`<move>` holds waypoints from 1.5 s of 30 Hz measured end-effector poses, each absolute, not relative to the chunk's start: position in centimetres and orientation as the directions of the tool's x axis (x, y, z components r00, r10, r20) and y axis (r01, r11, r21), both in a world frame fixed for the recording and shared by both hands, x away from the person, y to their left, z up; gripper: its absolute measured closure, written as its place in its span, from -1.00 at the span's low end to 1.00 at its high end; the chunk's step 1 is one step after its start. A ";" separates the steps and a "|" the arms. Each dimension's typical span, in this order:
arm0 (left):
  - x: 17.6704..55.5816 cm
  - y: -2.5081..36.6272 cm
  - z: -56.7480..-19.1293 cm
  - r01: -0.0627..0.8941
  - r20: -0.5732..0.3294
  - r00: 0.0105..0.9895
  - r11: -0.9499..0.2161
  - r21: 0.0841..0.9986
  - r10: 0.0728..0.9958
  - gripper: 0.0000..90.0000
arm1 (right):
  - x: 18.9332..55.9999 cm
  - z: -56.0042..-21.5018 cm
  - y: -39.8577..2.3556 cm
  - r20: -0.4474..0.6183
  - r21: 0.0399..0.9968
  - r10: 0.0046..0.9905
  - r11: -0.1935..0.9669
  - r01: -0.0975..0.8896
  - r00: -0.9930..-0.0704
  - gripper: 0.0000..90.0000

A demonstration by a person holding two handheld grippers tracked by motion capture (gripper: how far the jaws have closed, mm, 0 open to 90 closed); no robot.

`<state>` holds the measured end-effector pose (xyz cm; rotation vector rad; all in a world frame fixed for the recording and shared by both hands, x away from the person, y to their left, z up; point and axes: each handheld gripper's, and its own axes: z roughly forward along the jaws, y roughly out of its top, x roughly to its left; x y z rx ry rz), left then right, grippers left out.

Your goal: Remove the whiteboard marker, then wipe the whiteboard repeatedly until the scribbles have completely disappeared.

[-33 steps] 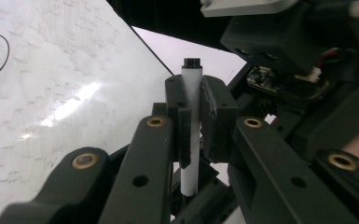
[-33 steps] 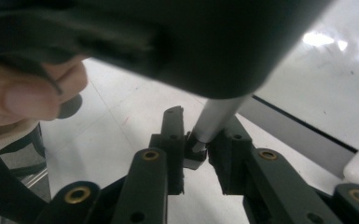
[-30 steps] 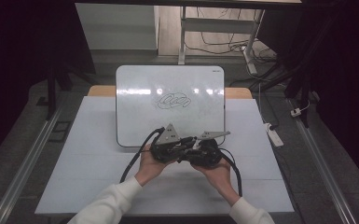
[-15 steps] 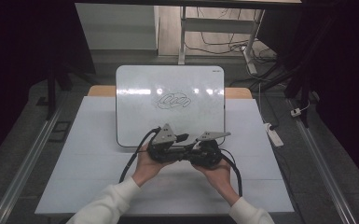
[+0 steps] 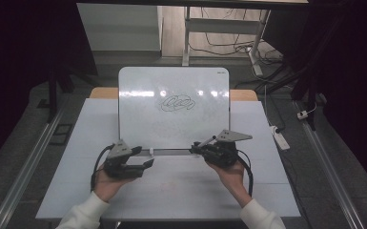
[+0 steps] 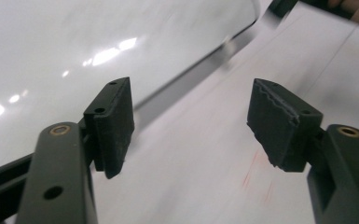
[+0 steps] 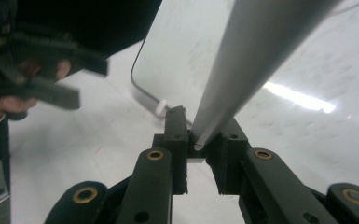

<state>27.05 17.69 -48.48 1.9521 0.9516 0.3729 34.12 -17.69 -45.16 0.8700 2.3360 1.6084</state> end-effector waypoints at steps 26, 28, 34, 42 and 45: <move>26.1 21.8 -51.3 0.536 -0.110 0.589 -0.286 0.794 0.800 -0.36 | 45.1 -38.9 -18.4 0.062 0.964 0.715 0.139 0.228 -0.697 0.71; 26.2 21.8 -51.3 0.537 -0.112 0.589 -0.284 0.794 0.800 -0.36 | 45.6 -38.8 -18.3 0.054 0.964 0.719 0.144 0.224 -0.693 0.71; 26.3 21.9 -51.4 0.540 -0.115 0.585 -0.279 0.794 0.803 -0.37 | 48.1 -38.5 -18.0 0.006 0.963 0.752 0.174 0.207 -0.659 0.71; 26.4 22.1 -51.5 0.541 -0.116 0.583 -0.278 0.794 0.804 -0.36 | 49.0 -40.4 -16.1 0.009 0.941 0.720 0.229 0.249 -0.694 0.71; 26.5 22.2 -51.5 0.543 -0.119 0.583 -0.277 0.792 0.803 -0.36 | 48.7 -41.1 -15.5 0.010 0.940 0.708 0.234 0.248 -0.706 0.71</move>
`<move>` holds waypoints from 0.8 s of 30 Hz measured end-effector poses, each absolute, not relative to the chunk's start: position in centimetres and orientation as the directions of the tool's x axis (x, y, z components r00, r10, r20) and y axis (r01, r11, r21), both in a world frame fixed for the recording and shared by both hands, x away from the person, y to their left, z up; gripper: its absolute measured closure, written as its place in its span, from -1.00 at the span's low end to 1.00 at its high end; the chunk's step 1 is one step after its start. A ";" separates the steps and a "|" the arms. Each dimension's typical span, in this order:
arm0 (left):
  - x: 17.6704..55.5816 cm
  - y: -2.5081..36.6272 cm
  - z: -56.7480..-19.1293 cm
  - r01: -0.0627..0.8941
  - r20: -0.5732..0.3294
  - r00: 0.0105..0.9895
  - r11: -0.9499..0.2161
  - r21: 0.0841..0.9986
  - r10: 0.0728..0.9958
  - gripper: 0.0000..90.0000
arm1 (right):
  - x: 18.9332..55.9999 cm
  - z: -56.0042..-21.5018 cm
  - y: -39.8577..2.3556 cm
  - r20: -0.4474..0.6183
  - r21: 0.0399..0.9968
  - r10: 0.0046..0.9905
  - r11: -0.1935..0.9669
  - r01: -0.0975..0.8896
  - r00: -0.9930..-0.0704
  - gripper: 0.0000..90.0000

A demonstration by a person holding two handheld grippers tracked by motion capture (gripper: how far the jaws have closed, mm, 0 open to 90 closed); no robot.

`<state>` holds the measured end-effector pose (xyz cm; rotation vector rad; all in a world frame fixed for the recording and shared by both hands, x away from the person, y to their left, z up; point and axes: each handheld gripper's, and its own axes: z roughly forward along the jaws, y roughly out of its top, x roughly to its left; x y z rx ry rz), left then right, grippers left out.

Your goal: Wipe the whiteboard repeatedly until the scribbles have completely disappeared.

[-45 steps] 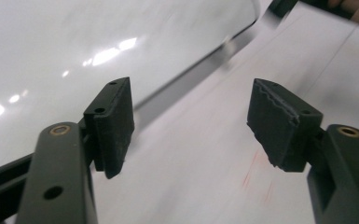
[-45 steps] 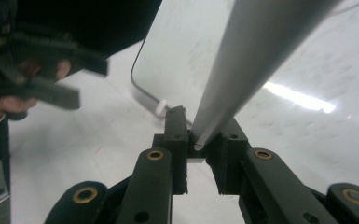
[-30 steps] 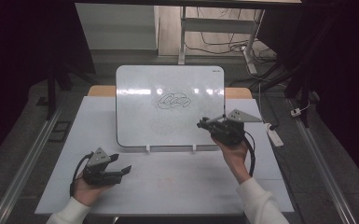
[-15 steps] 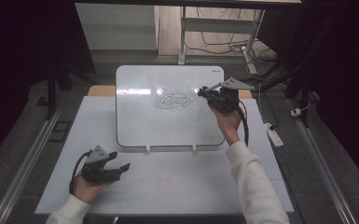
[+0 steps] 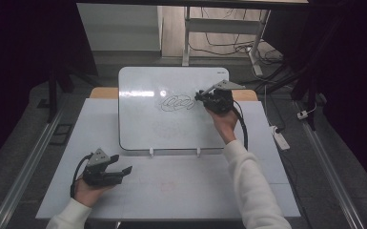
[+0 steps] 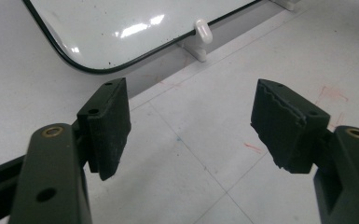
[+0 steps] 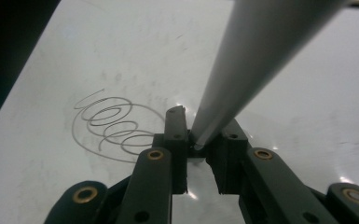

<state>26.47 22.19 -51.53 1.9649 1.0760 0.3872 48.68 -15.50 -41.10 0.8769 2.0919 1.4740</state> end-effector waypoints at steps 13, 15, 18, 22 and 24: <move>26.5 22.0 -51.6 0.543 -0.113 0.586 -0.286 0.789 0.802 -0.36 | 46.9 -42.9 -14.1 -0.051 0.920 0.651 0.325 0.217 -0.757 0.71; 26.5 22.0 -51.6 0.545 -0.114 0.585 -0.285 0.788 0.803 -0.36 | 46.7 -42.9 -14.0 -0.083 0.915 0.648 0.350 0.200 -0.757 0.71; 26.4 22.0 -51.6 0.542 -0.112 0.585 -0.284 0.791 0.803 -0.36 | 47.5 -42.4 -15.3 -0.028 0.940 0.713 0.257 0.225 -0.700 0.71; 26.4 22.0 -51.6 0.542 -0.113 0.586 -0.285 0.791 0.802 -0.36 | 46.8 -43.2 -14.3 -0.024 0.939 0.681 0.267 0.218 -0.732 0.72; 26.5 22.0 -51.7 0.546 -0.116 0.585 -0.284 0.789 0.802 -0.36 | 46.5 -43.5 -13.8 -0.036 0.932 0.659 0.293 0.212 -0.751 0.72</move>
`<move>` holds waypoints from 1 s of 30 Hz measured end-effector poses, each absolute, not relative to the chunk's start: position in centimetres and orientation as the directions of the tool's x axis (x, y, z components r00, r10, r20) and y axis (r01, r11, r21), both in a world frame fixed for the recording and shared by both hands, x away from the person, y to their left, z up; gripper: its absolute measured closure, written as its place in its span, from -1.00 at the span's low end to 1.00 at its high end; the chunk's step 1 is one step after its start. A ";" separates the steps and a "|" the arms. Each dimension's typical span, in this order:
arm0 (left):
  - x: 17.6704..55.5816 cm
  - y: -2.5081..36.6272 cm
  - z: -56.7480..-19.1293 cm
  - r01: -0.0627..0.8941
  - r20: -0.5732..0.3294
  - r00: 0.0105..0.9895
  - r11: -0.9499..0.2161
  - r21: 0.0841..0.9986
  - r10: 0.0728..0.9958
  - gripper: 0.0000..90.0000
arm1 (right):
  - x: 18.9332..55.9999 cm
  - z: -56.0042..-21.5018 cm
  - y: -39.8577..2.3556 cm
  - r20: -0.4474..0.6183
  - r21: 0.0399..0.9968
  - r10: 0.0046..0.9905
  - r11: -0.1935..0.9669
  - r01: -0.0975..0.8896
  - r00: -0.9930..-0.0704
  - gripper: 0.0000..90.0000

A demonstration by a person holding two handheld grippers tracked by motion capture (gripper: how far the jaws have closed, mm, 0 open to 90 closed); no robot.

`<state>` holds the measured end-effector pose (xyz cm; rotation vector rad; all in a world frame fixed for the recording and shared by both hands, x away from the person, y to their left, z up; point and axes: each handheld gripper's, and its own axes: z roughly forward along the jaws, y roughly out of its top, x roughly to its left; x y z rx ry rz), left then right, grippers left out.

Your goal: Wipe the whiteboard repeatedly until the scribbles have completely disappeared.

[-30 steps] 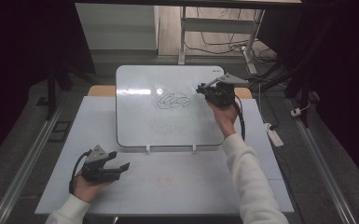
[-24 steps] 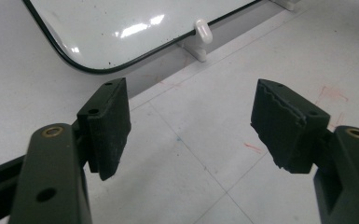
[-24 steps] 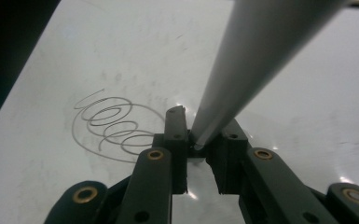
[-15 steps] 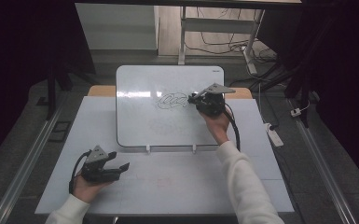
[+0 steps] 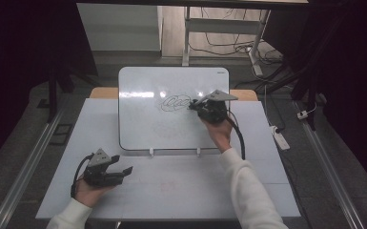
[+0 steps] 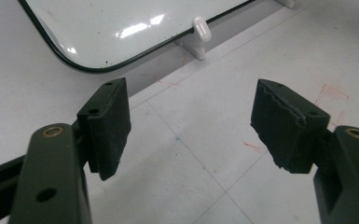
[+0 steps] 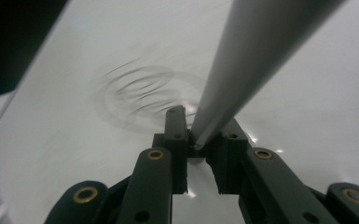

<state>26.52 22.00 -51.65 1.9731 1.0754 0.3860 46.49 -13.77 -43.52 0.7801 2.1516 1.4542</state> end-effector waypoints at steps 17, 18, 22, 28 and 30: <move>26.4 22.0 -51.6 0.540 -0.113 0.586 -0.282 0.793 0.803 -0.36 | 47.0 -43.0 -14.4 -0.029 0.952 0.719 0.232 0.201 -0.694 0.72; 26.5 22.1 -51.6 0.542 -0.117 0.585 -0.280 0.792 0.802 -0.36 | 46.6 -43.4 -13.7 -0.040 0.944 0.684 0.265 0.197 -0.729 0.72; 26.4 22.0 -51.6 0.543 -0.117 0.582 -0.277 0.793 0.804 -0.36 | 46.6 -43.6 -13.7 -0.035 0.940 0.669 0.274 0.202 -0.743 0.72; 26.4 22.0 -51.5 0.538 -0.115 0.585 -0.279 0.795 0.803 -0.36 | 47.3 -42.9 -14.9 0.008 0.958 0.732 0.190 0.216 -0.681 0.72; 26.5 22.0 -51.6 0.541 -0.118 0.584 -0.277 0.794 0.803 -0.36 | 46.5 -43.6 -13.7 -0.033 0.945 0.677 0.260 0.198 -0.735 0.72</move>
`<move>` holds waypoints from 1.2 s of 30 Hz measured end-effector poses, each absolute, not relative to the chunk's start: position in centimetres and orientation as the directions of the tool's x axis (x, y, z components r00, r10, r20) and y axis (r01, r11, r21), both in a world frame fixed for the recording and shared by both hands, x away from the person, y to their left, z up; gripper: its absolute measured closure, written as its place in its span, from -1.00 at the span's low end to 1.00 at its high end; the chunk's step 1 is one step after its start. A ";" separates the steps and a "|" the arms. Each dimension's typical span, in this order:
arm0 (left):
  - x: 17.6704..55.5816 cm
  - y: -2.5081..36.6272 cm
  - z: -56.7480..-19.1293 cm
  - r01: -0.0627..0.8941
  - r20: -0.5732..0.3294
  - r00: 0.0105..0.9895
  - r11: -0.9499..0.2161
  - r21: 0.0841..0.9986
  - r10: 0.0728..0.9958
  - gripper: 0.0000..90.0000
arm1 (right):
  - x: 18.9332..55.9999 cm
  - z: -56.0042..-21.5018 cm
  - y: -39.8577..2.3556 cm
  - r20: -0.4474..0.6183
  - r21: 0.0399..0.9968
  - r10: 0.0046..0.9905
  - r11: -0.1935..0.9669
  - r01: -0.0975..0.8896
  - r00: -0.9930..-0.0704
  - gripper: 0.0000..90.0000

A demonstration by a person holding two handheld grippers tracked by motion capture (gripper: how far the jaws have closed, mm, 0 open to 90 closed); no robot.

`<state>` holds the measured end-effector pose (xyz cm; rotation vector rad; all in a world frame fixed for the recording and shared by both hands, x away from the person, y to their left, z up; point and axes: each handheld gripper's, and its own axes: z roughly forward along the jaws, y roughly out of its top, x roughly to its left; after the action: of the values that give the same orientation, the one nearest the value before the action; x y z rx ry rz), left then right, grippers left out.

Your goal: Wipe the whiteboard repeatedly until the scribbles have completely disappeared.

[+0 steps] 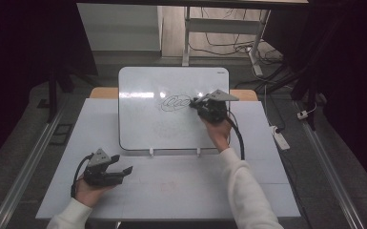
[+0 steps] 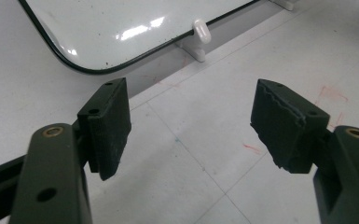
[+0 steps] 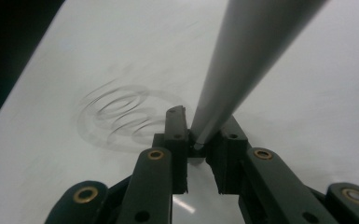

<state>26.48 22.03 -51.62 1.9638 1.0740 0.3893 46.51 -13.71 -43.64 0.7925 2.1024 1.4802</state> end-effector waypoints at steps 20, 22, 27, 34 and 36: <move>26.5 22.0 -51.6 0.539 -0.118 0.586 -0.277 0.796 0.801 -0.36 | 47.3 -43.0 -13.5 -0.009 0.947 0.689 0.238 0.214 -0.724 0.72; 26.6 22.1 -51.7 0.544 -0.123 0.585 -0.276 0.792 0.802 -0.36 | 46.8 -43.4 -13.0 -0.019 0.938 0.661 0.271 0.215 -0.750 0.72; 26.5 21.9 -51.6 0.540 -0.118 0.587 -0.278 0.794 0.801 -0.36 | 47.9 -42.2 -13.7 -0.033 0.950 0.722 0.237 0.202 -0.691 0.72; 26.7 22.2 -51.7 0.545 -0.128 0.585 -0.272 0.793 0.801 -0.36 | 47.4 -43.0 -12.4 -0.014 0.940 0.651 0.267 0.212 -0.759 0.72; 26.7 22.1 -51.7 0.545 -0.127 0.586 -0.274 0.792 0.801 -0.36 | 47.4 -42.9 -12.3 -0.039 0.941 0.657 0.278 0.194 -0.753 0.72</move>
<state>26.69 22.13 -51.70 1.9615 1.0750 0.3778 47.43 -12.26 -42.92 0.7656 2.1316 1.4774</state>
